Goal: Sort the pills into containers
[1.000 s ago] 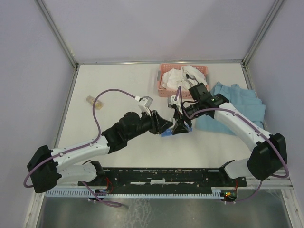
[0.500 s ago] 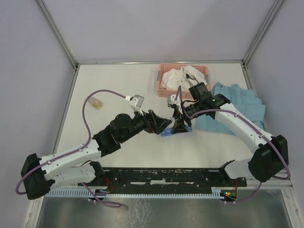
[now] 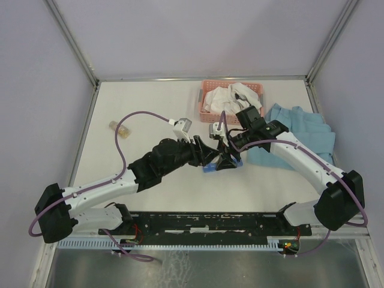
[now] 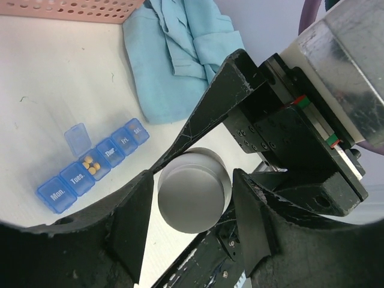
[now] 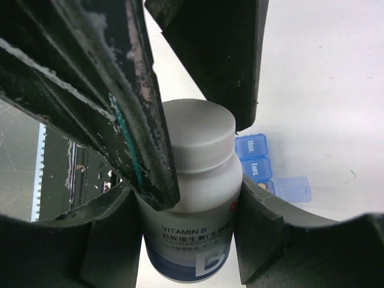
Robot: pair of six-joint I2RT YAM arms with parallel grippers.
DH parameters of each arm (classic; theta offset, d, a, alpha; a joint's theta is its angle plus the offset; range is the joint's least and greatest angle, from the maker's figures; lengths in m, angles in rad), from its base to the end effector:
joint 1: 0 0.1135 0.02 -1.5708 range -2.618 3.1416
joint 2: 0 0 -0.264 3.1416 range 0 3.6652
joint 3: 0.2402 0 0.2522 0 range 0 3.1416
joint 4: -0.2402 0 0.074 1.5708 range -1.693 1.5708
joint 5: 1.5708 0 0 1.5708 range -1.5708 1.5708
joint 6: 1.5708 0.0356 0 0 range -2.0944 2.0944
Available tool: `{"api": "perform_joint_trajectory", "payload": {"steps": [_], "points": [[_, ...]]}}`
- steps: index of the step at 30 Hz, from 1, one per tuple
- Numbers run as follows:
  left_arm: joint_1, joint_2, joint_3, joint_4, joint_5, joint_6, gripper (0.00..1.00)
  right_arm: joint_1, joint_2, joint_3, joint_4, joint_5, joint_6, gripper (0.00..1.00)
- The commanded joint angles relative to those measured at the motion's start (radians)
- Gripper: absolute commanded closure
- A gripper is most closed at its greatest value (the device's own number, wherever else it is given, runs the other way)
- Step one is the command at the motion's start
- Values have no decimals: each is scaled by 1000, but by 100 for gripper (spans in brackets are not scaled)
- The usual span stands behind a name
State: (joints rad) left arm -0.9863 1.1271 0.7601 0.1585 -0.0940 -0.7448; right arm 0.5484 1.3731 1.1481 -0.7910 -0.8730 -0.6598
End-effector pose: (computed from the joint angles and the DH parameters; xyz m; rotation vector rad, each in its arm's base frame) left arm 0.1484 -0.2183 0.2974 0.1596 1.9261 -1.1331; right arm 0.2173 0.1647 0.2938 -1.5906 1.7555 1.0566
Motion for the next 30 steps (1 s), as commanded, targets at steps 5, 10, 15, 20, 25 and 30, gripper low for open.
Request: {"api": "perform_joint_trajectory", "payload": {"steps": [5,10,15,20,25,30], "points": [[-3,3,48,1,28,-25,38,4,-29,-3,60,33,13,99],[-3,8,51,-4,31,-21,49,5,-29,-4,65,37,19,99],[-4,16,62,-17,19,-6,71,6,-27,-5,66,39,16,96],[-2,3,53,-19,-4,11,95,7,-25,-6,63,31,17,60],[14,-25,20,-17,-39,4,97,6,-40,-22,98,40,56,15],[40,-51,-18,-29,-76,1,97,7,-36,-15,89,45,60,0]]}}
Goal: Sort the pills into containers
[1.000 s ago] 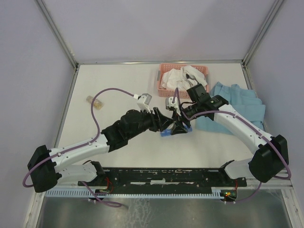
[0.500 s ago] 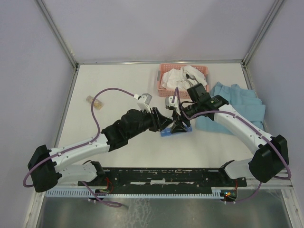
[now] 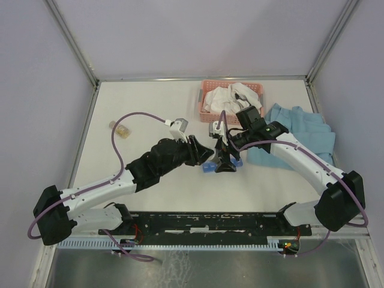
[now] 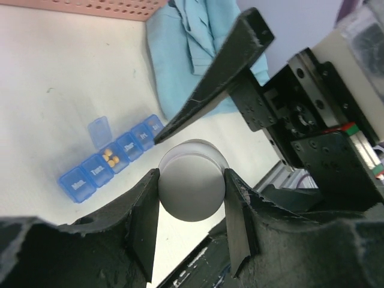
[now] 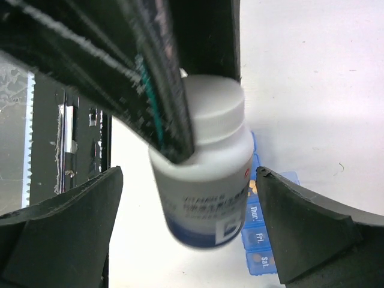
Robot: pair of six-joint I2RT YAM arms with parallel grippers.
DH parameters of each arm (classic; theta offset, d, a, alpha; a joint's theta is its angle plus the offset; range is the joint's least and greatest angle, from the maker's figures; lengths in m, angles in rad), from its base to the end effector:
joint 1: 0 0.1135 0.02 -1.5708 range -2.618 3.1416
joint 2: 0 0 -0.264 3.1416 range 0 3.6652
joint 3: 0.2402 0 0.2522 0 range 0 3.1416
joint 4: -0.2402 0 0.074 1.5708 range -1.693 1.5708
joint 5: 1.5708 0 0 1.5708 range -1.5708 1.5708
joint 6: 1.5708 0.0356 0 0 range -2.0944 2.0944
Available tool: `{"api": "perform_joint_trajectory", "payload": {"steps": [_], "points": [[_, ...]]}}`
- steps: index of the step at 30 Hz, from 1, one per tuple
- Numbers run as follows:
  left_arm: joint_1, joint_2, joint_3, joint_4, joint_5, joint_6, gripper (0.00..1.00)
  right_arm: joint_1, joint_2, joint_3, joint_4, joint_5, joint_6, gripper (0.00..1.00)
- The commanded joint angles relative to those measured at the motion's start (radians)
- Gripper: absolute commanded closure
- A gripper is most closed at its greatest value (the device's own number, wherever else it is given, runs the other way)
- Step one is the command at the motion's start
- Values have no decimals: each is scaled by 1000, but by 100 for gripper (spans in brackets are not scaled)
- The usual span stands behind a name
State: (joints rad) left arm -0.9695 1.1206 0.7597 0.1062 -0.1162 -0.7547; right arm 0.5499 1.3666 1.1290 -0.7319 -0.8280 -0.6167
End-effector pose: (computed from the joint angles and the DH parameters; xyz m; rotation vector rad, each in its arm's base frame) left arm 0.1512 -0.2132 0.2933 0.1230 1.9668 -1.0808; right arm 0.2200 0.1656 0.2918 -1.5550 1.7776 1.0034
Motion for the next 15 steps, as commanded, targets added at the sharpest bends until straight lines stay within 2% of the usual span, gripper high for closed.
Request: {"api": "perform_joint_trajectory", "payload": {"steps": [1,5,10,15], "points": [[32,-48,-25,19,-58,9,97,5,-30,4,31,2,17,0],[84,-62,-46,-32,-95,24,97,0,-27,8,29,32,14,0],[210,-88,-47,-174,-198,90,97,-24,-46,5,27,56,-5,0],[366,-51,-4,-310,-417,172,97,-34,-58,1,29,71,-13,0]]}}
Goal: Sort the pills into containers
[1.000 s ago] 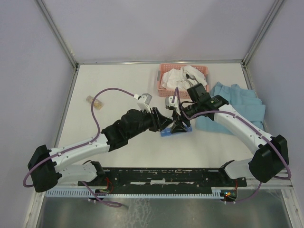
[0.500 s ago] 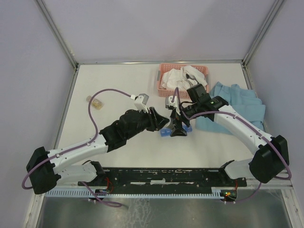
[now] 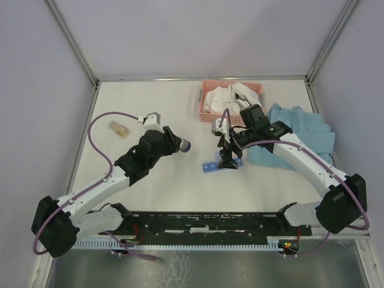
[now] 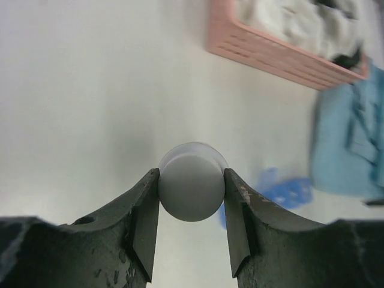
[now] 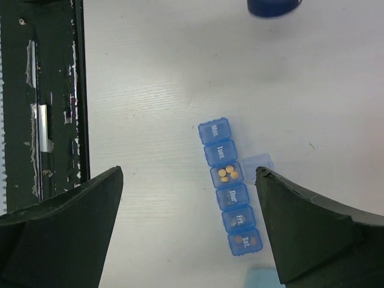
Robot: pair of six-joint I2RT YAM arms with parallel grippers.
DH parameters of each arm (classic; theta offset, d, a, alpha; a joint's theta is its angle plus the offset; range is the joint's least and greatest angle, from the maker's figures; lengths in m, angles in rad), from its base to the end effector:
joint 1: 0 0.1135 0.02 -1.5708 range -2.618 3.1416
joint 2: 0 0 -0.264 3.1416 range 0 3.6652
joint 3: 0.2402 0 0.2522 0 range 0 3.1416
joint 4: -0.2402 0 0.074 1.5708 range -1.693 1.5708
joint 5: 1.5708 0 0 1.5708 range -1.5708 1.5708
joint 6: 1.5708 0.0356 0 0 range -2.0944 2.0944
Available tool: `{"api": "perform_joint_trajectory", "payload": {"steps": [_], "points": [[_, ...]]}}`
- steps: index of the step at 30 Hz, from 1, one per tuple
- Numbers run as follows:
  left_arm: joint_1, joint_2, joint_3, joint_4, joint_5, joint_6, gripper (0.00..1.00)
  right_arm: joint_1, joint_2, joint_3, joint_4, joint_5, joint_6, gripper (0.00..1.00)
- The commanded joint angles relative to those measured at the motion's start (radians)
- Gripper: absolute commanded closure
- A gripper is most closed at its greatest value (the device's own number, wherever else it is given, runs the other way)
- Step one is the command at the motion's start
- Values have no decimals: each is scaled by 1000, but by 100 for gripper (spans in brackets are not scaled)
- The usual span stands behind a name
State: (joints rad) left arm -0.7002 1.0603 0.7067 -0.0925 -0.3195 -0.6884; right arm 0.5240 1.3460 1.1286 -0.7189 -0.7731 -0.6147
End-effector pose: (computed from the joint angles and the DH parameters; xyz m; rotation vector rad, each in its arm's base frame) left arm 0.1898 -0.1453 0.2688 -0.1940 2.0294 -0.5667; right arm 0.2233 0.1577 0.2965 -1.5185 1.7948 0.9128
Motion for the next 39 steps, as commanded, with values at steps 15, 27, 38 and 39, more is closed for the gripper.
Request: {"api": "perform_joint_trajectory", "payload": {"steps": [15,27,38,39], "points": [[416,472,353,-119,-204,189,97,-9,-46,-10,26,39,-35,1],[484,698,583,-237,-210,168,97,-9,-59,-12,23,44,-48,0],[508,722,595,-237,-237,147,93,-11,-59,-12,26,48,-48,0],[510,725,597,-240,-238,145,91,-10,-59,-13,26,48,-48,1]]}}
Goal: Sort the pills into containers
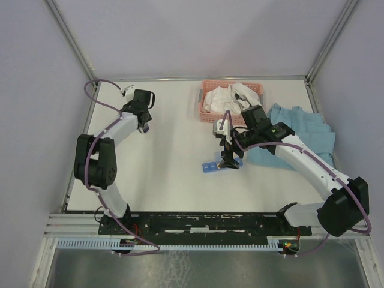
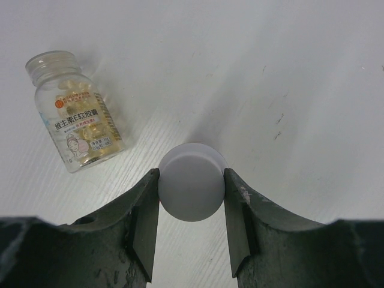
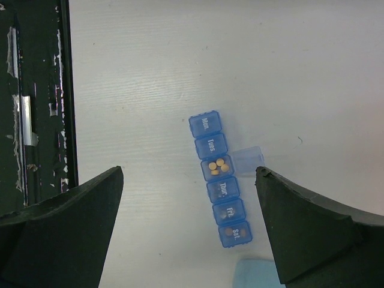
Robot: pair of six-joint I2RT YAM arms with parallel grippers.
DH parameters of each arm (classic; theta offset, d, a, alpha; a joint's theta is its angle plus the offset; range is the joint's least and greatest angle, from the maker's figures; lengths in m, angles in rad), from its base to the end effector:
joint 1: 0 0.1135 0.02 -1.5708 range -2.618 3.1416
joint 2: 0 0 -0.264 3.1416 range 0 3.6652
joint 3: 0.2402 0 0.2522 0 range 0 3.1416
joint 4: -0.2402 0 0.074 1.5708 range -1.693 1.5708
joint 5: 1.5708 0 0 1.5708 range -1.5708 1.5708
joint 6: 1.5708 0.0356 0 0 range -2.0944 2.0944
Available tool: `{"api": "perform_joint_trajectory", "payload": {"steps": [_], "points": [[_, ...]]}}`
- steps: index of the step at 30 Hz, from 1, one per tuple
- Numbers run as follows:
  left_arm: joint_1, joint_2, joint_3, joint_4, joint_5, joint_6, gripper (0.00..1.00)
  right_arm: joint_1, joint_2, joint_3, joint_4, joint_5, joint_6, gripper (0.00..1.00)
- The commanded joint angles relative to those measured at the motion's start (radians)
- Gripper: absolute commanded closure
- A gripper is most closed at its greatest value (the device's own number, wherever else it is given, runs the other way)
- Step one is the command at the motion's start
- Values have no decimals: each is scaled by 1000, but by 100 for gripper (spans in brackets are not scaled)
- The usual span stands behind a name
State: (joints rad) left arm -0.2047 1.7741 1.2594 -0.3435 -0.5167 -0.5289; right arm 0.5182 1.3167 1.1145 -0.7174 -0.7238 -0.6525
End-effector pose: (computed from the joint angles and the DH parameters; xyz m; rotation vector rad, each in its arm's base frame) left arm 0.3802 -0.0610 0.2243 -0.5922 2.2251 0.2594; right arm 0.2200 0.1526 0.2985 -1.5341 1.7759 0.8265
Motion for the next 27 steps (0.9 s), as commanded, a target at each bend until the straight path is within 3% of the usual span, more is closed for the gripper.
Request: {"api": "perform_joint_trajectory", "payload": {"steps": [1,5,10,12,21,27], "points": [[17,13,46,9,-42,-18,90,-6,-30,1,25,-2,-10,0],[17,8,48,8,-39,-25,79,-5,-28,1,24,-2,-11,0],[18,-10,39,14,-27,-30,42,-4,-29,2,24,-2,-10,0],[19,-21,33,21,-17,-33,33,-5,-30,1,23,-2,-10,1],[19,-89,-7,24,-16,-40,30,-13,-37,1,24,-3,-10,1],[17,-253,-108,72,79,-49,28,-17,-37,-4,31,-5,-7,0]]}}
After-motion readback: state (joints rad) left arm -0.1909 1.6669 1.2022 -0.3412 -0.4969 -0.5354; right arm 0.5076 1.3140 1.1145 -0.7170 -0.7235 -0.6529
